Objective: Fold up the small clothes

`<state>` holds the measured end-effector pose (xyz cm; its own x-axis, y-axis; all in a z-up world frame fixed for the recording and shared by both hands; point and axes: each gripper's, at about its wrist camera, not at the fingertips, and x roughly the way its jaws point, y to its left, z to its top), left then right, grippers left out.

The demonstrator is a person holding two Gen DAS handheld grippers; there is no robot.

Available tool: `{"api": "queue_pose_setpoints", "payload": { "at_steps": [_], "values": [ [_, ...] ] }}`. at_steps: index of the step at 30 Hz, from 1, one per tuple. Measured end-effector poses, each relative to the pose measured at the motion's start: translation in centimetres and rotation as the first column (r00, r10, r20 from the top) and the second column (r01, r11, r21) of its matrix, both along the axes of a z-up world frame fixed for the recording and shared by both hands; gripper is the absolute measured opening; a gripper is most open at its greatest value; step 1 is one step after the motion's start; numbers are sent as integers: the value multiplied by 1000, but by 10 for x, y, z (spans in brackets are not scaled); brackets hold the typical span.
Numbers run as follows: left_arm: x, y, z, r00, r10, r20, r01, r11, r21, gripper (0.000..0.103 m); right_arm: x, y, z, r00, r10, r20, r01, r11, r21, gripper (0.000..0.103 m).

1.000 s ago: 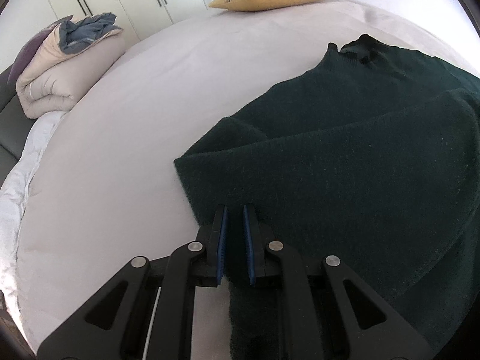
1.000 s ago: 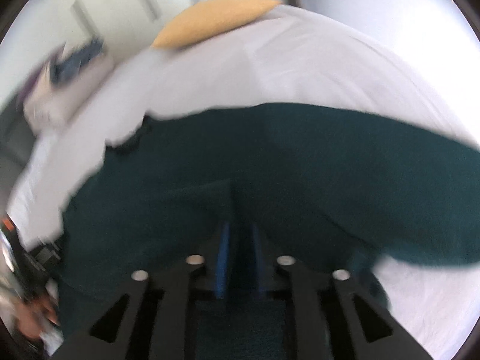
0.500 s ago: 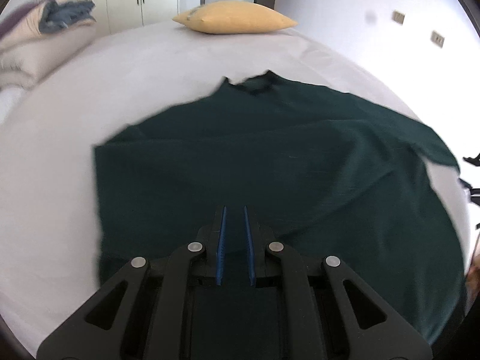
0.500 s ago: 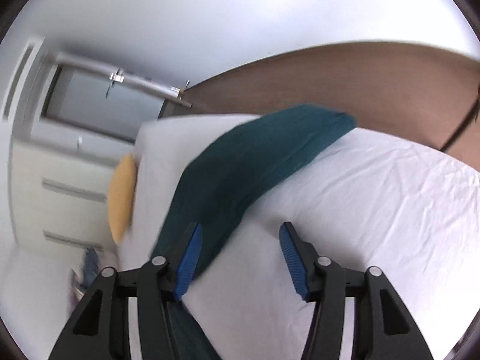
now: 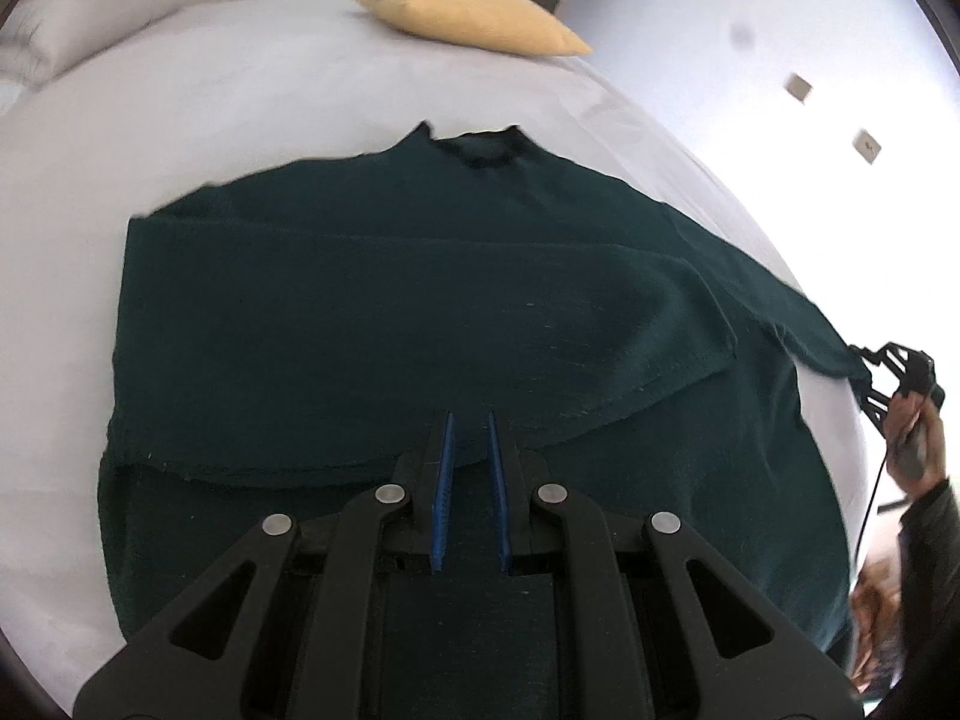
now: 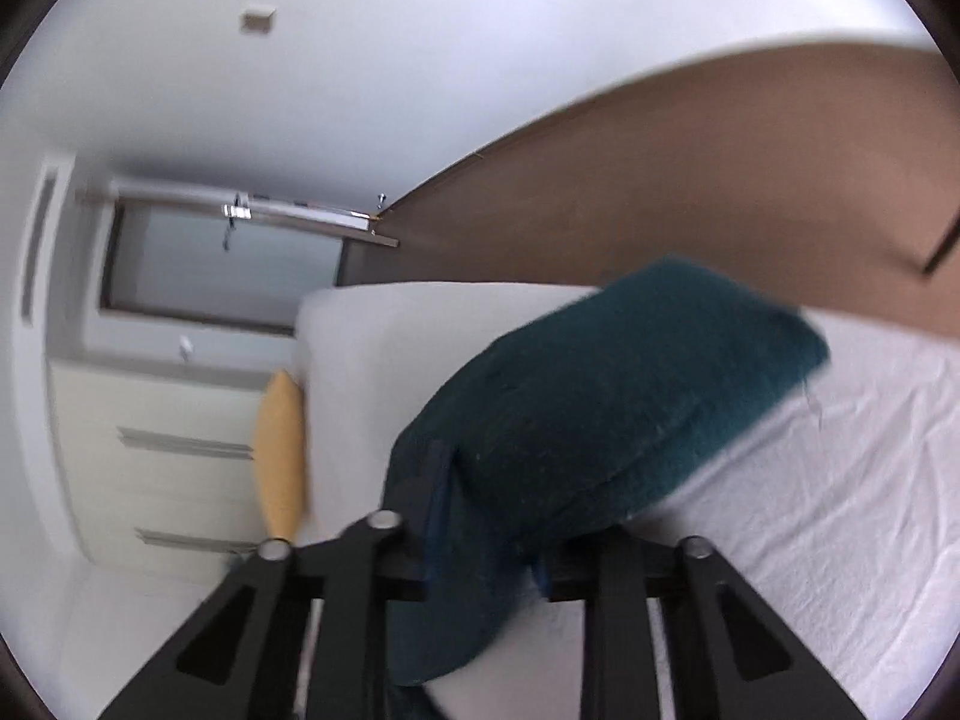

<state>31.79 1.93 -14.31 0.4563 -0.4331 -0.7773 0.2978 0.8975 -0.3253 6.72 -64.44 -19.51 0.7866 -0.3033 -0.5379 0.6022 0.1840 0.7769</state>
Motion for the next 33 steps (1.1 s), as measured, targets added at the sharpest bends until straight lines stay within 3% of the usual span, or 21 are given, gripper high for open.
{"api": "queue_pose_setpoints", "payload": {
  "at_steps": [4,6,10,11,12,14,15,16,17,20,22,23,26,27,28,29,30,31,32,33],
  "values": [
    [13,15,-7,999,28,-45,-31,997,-75,11,36,35,48,984,84,-159,-119,967,-225,17],
    [16,20,-7,997,28,-66,-36,992,-121,11,74,76,75,959,145,-245,-229,905,-359,17],
    [29,27,-3,994,13,-108,-38,971,-235,11,152,178,102,865,271,-422,-481,684,-548,17],
    [33,27,-2,994,6,-113,-36,964,-263,11,177,219,100,815,311,-490,-570,582,-580,16],
    [37,28,-1,992,-4,-125,-34,953,-300,13,190,245,94,782,330,-529,-618,519,-590,15],
    [48,29,-2,986,-21,-164,-46,919,-390,29,222,299,75,695,365,-620,-719,384,-579,14],
    [53,30,-5,982,-26,-190,-60,898,-436,57,238,325,58,640,365,-676,-768,315,-557,13],
    [57,32,-9,976,-13,-217,-90,884,-460,82,245,337,44,605,369,-706,-796,284,-534,13],
    [58,34,-11,973,8,-232,-118,878,-464,85,254,354,25,554,375,-744,-833,252,-493,12],
    [63,36,-21,957,-13,-288,-148,836,-528,85,264,382,0,501,301,-811,-865,164,-474,12],
    [65,35,-25,953,-22,-303,-156,820,-550,85,261,395,-6,494,198,-847,-869,91,-486,12],
    [67,35,-27,952,-22,-306,-161,814,-558,85,258,411,-14,479,93,-873,-876,-11,-482,12],
    [67,38,-31,950,-10,-314,-186,788,-587,85,254,438,-44,428,-126,-895,-891,-227,-394,13],
    [67,41,-33,949,-7,-316,-191,783,-592,85,251,438,-49,417,-161,-894,-892,-261,-369,13],
    [66,43,-35,948,-4,-318,-194,785,-588,85,246,439,-54,406,-180,-896,-894,-282,-349,13],
    [65,46,-37,948,1,-320,-197,790,-581,85,249,438,-56,380,-168,-910,-905,-271,-328,17],
    [64,50,-38,947,8,-321,-201,793,-575,85,253,439,-55,362,-111,-926,-915,-231,-330,29],
    [63,54,-40,947,10,-322,-205,791,-577,85,257,431,-51,351,-17,-936,-924,-168,-343,36],
    [62,59,-41,947,14,-322,-209,787,-581,85,257,416,-39,366,145,-919,-925,-48,-376,45],
    [62,62,-42,947,21,-320,-213,785,-581,85,261,406,-27,397,256,-882,-916,57,-396,47]
  ]
}}
